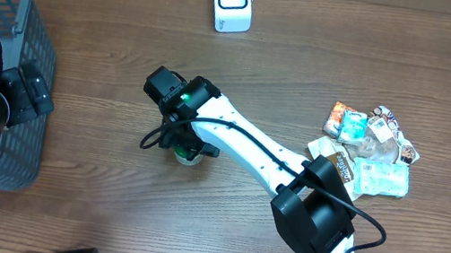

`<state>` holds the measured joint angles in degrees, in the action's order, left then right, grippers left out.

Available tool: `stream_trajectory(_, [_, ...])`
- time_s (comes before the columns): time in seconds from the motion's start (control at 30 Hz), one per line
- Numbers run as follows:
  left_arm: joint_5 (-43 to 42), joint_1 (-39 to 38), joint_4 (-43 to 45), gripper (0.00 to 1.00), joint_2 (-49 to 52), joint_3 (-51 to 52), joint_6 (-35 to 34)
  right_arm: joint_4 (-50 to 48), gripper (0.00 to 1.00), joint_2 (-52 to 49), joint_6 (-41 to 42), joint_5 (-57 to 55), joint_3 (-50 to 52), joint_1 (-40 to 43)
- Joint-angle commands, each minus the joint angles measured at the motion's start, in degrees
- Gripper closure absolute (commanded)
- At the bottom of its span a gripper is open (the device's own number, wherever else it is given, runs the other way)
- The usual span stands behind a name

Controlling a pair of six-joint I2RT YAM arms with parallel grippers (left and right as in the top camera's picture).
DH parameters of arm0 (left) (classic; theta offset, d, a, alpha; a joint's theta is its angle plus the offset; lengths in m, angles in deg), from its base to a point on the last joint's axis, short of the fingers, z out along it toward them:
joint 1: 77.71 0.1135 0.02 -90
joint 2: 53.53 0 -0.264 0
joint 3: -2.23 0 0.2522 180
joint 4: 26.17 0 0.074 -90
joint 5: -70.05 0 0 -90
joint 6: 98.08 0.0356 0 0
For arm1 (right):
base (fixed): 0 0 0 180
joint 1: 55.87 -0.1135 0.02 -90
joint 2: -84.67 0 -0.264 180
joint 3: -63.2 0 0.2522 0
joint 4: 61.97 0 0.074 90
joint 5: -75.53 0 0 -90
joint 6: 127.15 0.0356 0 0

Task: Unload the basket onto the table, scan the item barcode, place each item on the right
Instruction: 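Lower the right gripper over the jar and grasp its lid, then adjust and regrip the green-lidded jar with the right gripper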

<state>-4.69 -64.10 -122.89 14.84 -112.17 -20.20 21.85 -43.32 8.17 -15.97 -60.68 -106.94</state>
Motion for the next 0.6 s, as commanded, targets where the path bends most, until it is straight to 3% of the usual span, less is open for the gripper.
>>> stream_trajectory(0.0, [0.57,0.24,0.04,0.00,-0.13,-1.09,-1.20,0.11,0.35,0.11,-11.96,-0.33,0.35,0.07])
stream_trajectory(0.2, [0.57,0.24,0.02,0.00,-0.13,-1.07,-1.20,0.31,0.33,0.11,-32.26,-0.35,0.35,0.07])
stream_trajectory(0.23, [0.57,0.24,0.04,0.00,-0.13,-1.07,-1.20,1.46,0.30,0.11,-44.48,-0.33,0.35,0.07])
stream_trajectory(0.33, [0.57,0.24,0.04,0.00,-0.13,-1.09,-1.20,3.87,0.28,0.11,-62.38,-0.37,0.35,0.09])
stream_trajectory(0.57, [0.57,0.24,0.04,0.00,-0.13,-1.07,-1.20,4.74,0.26,0.11,-91.10,-0.57,0.35,0.44])
